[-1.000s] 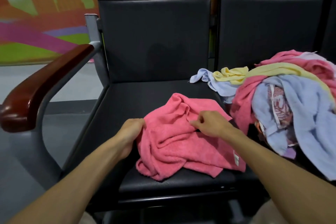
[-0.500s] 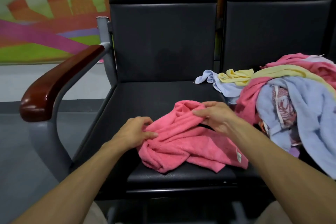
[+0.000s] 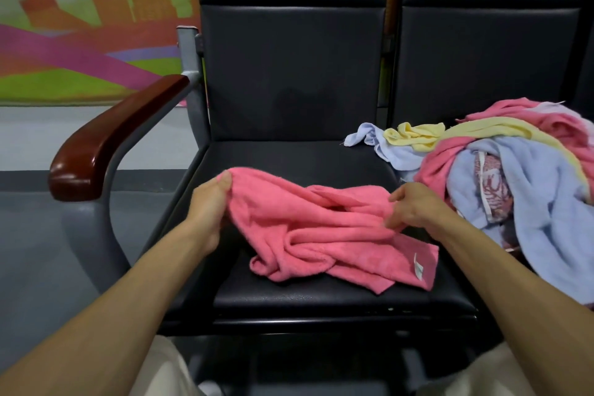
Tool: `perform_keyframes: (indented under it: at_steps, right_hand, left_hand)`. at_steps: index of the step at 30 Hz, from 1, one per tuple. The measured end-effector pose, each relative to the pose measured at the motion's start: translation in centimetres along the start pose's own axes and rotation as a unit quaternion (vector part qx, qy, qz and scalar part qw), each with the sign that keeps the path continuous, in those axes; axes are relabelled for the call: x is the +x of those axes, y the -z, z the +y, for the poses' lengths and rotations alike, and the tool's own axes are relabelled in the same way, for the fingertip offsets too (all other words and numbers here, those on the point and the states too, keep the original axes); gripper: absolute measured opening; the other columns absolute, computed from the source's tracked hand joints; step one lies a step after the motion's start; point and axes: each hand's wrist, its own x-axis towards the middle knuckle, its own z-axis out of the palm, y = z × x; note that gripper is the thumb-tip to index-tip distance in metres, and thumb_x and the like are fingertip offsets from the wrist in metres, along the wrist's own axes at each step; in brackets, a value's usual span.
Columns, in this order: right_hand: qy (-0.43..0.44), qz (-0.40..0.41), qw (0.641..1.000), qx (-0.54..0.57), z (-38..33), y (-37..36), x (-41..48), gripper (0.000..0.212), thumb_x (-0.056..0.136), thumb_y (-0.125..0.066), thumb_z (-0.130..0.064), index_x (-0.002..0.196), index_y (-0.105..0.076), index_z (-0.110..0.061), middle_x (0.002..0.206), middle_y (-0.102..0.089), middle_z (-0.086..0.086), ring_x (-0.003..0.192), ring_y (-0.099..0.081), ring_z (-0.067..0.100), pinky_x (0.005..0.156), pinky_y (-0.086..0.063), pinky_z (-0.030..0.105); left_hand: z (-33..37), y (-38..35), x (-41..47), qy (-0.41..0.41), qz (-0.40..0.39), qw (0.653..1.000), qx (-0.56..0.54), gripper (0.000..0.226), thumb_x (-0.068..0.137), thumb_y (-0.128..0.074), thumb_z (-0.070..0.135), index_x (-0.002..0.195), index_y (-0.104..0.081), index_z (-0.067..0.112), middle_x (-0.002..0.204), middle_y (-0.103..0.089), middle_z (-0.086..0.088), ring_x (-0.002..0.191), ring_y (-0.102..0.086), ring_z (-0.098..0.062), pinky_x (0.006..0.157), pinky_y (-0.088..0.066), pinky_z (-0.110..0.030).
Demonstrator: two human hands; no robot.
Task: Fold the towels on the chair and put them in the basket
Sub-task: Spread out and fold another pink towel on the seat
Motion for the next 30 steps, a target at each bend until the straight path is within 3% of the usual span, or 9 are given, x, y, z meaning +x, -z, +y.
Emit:
perform_keyframes:
  at_steps: [2, 5, 7, 9, 11, 13, 17, 24, 30]
  right_hand:
    - [-0.015, -0.026, 0.992, -0.123, 0.3, -0.2, 0.5, 0.03, 0.067, -0.084, -0.007, 0.093, -0.073, 0.002, 0.09, -0.073, 0.017, 0.087, -0.071, 0.032, 0.081, -0.058, 0.041]
    - [-0.015, -0.014, 0.981, -0.191, -0.5, -0.3, 0.3, 0.027, 0.081, -0.075, -0.025, 0.092, -0.071, -0.001, 0.089, -0.07, 0.012, 0.082, -0.066, 0.027, 0.067, -0.051, 0.03]
    - [0.032, 0.005, 0.995, -0.099, -0.7, -0.5, 0.3, 0.032, 0.088, -0.067, -0.03, 0.094, -0.069, 0.001, 0.087, -0.065, 0.011, 0.08, -0.059, 0.024, 0.067, -0.045, 0.029]
    - [0.052, -0.004, 0.985, 0.163, -1.2, -0.6, 0.1, 0.031, 0.096, -0.057, -0.027, 0.1, -0.067, 0.002, 0.095, -0.069, 0.014, 0.086, -0.06, 0.023, 0.08, -0.05, 0.036]
    - [0.067, -0.046, 0.909, 0.408, -2.1, -0.2, -0.6, 0.028, 0.101, -0.048, -0.023, 0.105, -0.064, 0.0, 0.097, -0.07, 0.014, 0.087, -0.064, 0.023, 0.082, -0.052, 0.039]
    - [0.074, -0.062, 0.819, 0.566, -3.2, 0.5, -1.4, 0.023, 0.103, -0.044, -0.02, 0.098, -0.062, -0.005, 0.085, -0.069, 0.008, 0.073, -0.066, 0.017, 0.061, -0.055, 0.029]
    - [0.074, -0.057, 0.711, 0.697, -4.2, 1.4, -3.0, 0.019, 0.102, -0.043, -0.01, 0.1, -0.061, -0.005, 0.079, -0.072, 0.005, 0.069, -0.07, 0.01, 0.064, -0.058, 0.021]
    - [0.08, 0.018, 0.706, 0.704, -8.5, 5.4, -5.5, 0.023, 0.095, -0.054, -0.002, 0.117, -0.061, 0.001, 0.097, -0.068, 0.012, 0.072, -0.071, 0.016, 0.065, -0.06, 0.029]
    - [0.141, 0.143, 0.699, 0.687, -16.3, 13.0, -10.8, 0.022, 0.089, -0.057, 0.006, 0.087, -0.065, -0.014, 0.088, -0.067, 0.011, 0.078, -0.067, 0.021, 0.082, -0.057, 0.038]
  left_hand:
    - [0.3, 0.3, 0.1, 0.055, -0.002, 0.996, -0.072, 0.023, 0.101, -0.048, 0.027, 0.095, -0.065, 0.012, 0.1, -0.07, -0.007, 0.092, -0.065, -0.019, 0.087, -0.05, -0.037]
    - [0.6, 0.7, -0.1, 0.091, -0.015, 0.99, -0.109, 0.027, 0.101, -0.048, 0.03, 0.097, -0.064, 0.009, 0.094, -0.07, -0.008, 0.089, -0.066, -0.02, 0.074, -0.051, -0.036]
    - [0.8, 0.8, 0.0, 0.094, 0.007, 0.988, -0.123, 0.027, 0.1, -0.05, 0.032, 0.093, -0.065, 0.01, 0.091, -0.071, -0.007, 0.084, -0.067, -0.02, 0.067, -0.051, -0.037]
    - [0.9, 0.8, 0.2, 0.096, 0.047, 0.985, -0.136, 0.025, 0.098, -0.054, 0.032, 0.088, -0.065, 0.012, 0.087, -0.071, -0.006, 0.08, -0.068, -0.019, 0.064, -0.052, -0.036]
    - [0.9, 0.9, 0.5, 0.113, 0.056, 0.977, -0.171, 0.023, 0.095, -0.059, 0.033, 0.086, -0.066, 0.012, 0.082, -0.073, -0.005, 0.077, -0.069, -0.018, 0.064, -0.053, -0.038]
    - [1.3, 1.0, 0.5, 0.123, 0.012, 0.97, -0.211, 0.021, 0.091, -0.064, 0.033, 0.087, -0.068, 0.013, 0.078, -0.074, -0.003, 0.072, -0.071, -0.016, 0.069, -0.056, -0.039]
    - [2.1, 0.8, -0.5, 0.069, -0.084, 0.977, -0.184, 0.015, 0.092, -0.06, 0.013, 0.104, -0.067, 0.008, 0.087, -0.072, -0.006, 0.076, -0.071, -0.013, 0.065, -0.059, -0.027]
    - [8.0, 1.5, -2.7, -0.072, -0.088, 0.989, -0.091, 0.017, 0.096, -0.052, 0.011, 0.106, -0.065, 0.008, 0.081, -0.074, 0.0, 0.071, -0.068, -0.009, 0.061, -0.057, -0.022]
    - [19.5, 1.5, -5.5, -0.243, -0.058, 0.968, -0.031, 0.019, 0.099, -0.049, 0.01, 0.107, -0.067, 0.01, 0.084, -0.067, 0.0, 0.07, -0.058, -0.009, 0.067, -0.049, -0.029]
